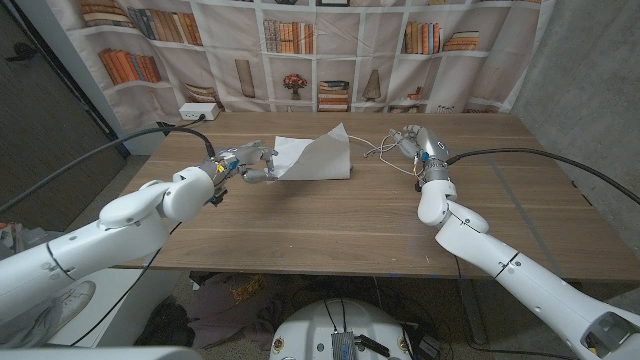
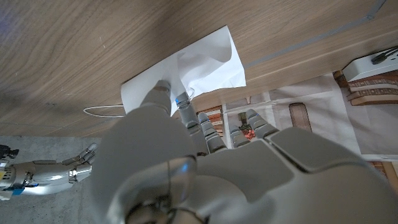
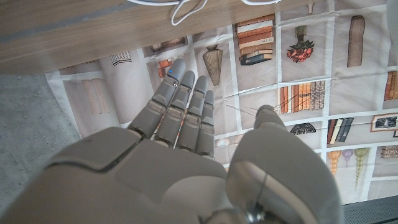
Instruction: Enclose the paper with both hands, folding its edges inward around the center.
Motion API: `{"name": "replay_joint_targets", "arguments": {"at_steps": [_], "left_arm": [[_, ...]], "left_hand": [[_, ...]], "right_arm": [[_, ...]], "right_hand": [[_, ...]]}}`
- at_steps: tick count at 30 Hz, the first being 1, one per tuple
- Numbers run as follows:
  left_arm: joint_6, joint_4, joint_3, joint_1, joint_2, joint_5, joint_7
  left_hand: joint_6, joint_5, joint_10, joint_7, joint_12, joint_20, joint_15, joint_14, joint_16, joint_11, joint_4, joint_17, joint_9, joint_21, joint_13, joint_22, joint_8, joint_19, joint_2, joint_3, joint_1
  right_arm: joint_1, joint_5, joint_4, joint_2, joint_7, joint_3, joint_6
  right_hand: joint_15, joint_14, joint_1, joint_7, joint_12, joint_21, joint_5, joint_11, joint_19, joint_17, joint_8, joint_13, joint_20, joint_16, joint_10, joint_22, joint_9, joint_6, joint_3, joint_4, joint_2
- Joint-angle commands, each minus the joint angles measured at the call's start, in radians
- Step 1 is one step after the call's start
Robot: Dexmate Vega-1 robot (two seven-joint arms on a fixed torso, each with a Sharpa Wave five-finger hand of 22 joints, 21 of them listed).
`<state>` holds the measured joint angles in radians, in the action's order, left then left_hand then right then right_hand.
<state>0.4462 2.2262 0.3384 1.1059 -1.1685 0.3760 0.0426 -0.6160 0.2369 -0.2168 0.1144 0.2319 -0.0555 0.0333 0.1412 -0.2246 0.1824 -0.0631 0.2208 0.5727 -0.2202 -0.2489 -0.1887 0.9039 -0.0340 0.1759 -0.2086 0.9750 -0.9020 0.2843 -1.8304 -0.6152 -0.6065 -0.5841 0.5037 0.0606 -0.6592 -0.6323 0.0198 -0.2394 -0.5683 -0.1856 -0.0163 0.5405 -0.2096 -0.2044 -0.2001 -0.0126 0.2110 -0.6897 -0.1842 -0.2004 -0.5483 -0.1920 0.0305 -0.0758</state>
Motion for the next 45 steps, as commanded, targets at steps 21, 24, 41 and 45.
{"name": "replay_joint_targets", "arguments": {"at_steps": [21,24,41,45], "left_arm": [[0.060,-0.093,0.003,-0.046,0.054,-0.033,-0.144],[0.052,-0.111,0.026,-0.065,0.076,-0.026,-0.162],[0.039,-0.235,0.154,-0.180,0.224,0.059,-0.273],[0.046,-0.256,0.171,-0.193,0.243,0.079,-0.290]], "left_hand": [[0.033,0.010,-0.002,0.005,-0.003,0.011,0.014,-0.002,0.001,0.005,0.026,0.003,0.044,-0.014,-0.008,-0.006,0.037,0.011,0.004,-0.012,-0.007],[0.031,0.011,-0.002,0.006,-0.003,0.012,0.014,-0.004,0.001,0.006,0.027,0.004,0.044,-0.014,-0.009,-0.006,0.039,0.012,0.004,-0.012,-0.007],[0.030,0.013,-0.009,0.006,-0.002,0.012,0.015,-0.006,0.001,0.007,0.032,0.004,0.038,-0.015,-0.011,-0.007,0.046,0.015,0.000,-0.017,-0.006],[0.030,0.013,-0.009,0.006,-0.003,0.012,0.017,-0.007,0.001,0.006,0.034,0.004,0.035,-0.015,-0.012,-0.007,0.047,0.015,-0.001,-0.018,-0.006]], "right_arm": [[0.002,-0.013,0.010,-0.002,0.010,0.000,0.002],[0.001,-0.014,0.009,-0.004,0.010,0.001,0.004],[-0.010,-0.017,-0.001,-0.014,0.008,0.005,-0.011],[-0.013,-0.017,-0.004,-0.015,0.011,0.002,-0.013]], "right_hand": [[0.023,0.004,0.001,-0.005,0.003,0.005,0.000,0.001,0.015,0.002,0.000,-0.001,-0.001,-0.002,0.000,-0.001,-0.003,-0.008,0.000,0.005,-0.005],[0.023,0.004,0.001,-0.005,0.003,0.006,0.000,0.001,0.015,0.002,0.000,-0.001,-0.001,-0.002,-0.001,-0.001,-0.003,-0.009,0.000,0.005,-0.005],[0.024,0.004,0.001,-0.005,0.003,0.008,0.000,0.000,0.015,0.002,0.000,-0.001,-0.002,-0.002,-0.001,-0.001,-0.003,-0.009,-0.001,0.006,-0.007],[0.025,0.004,0.002,-0.006,0.003,0.009,0.000,0.000,0.016,0.002,0.000,-0.001,-0.002,-0.002,-0.001,-0.001,-0.003,-0.009,-0.001,0.006,-0.008]]}}
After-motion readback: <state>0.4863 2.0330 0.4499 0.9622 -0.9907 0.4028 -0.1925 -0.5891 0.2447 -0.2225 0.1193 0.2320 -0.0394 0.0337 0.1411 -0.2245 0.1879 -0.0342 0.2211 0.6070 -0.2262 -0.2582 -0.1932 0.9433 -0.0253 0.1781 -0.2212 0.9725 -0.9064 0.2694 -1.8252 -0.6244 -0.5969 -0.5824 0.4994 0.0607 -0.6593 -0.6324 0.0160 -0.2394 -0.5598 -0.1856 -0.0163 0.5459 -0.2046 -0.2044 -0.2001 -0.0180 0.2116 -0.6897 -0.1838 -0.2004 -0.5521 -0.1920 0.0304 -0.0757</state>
